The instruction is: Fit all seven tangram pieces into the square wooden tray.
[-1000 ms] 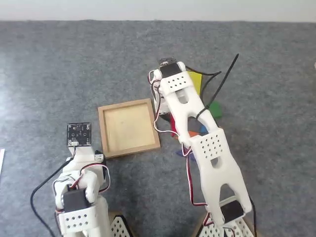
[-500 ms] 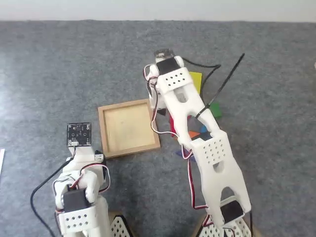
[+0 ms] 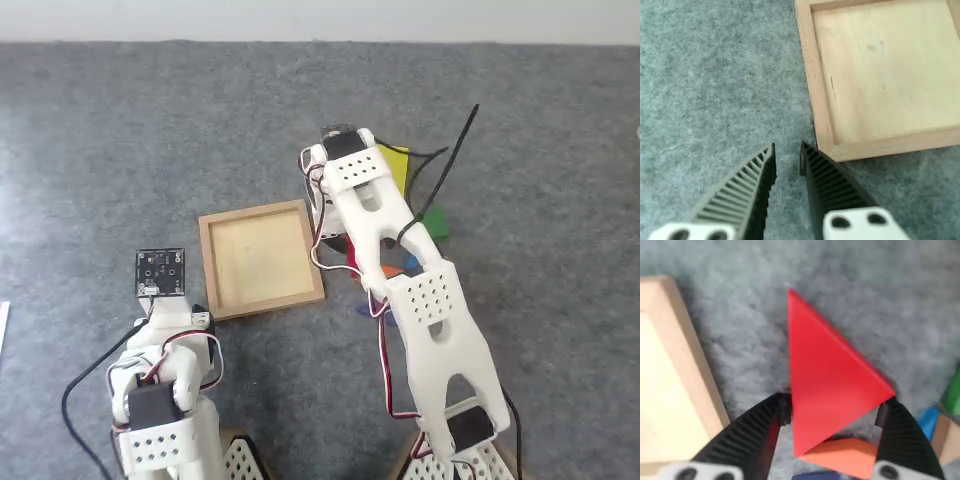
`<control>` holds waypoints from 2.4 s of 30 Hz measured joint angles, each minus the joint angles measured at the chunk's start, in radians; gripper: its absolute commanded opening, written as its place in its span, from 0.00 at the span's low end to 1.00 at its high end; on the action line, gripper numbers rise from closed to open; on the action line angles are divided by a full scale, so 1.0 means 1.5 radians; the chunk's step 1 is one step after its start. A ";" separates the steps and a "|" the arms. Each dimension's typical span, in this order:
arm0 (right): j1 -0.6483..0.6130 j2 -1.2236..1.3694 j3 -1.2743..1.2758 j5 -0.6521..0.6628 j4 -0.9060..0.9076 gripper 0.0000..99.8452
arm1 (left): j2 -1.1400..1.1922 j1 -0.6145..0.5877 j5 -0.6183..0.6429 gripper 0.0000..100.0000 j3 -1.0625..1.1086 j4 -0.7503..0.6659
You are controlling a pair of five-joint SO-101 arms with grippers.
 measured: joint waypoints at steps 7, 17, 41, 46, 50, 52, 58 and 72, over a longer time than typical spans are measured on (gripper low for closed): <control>0.003 -0.002 0.000 0.123 -0.005 0.28 | 0.000 0.000 0.000 0.08 0.000 0.000; 0.011 -0.038 0.001 0.254 0.018 0.28 | 0.000 0.000 0.000 0.08 0.000 0.000; 0.036 -0.041 0.001 0.372 -0.039 0.29 | 0.000 0.000 0.000 0.08 0.000 0.000; 0.036 -0.041 0.001 0.398 -0.050 0.29 | 0.000 0.000 0.000 0.08 0.000 0.000; 0.036 -0.041 0.001 0.417 -0.052 0.31 | 0.000 0.000 0.000 0.08 0.000 0.000; 0.036 -0.041 0.001 0.429 -0.052 0.36 | 0.000 0.000 0.000 0.08 0.000 0.000; 0.036 -0.041 0.001 0.459 -0.052 0.39 | 0.000 0.000 0.000 0.08 0.000 0.000; 0.036 -0.020 0.002 0.515 -0.070 0.38 | 0.000 0.000 0.000 0.08 0.000 0.000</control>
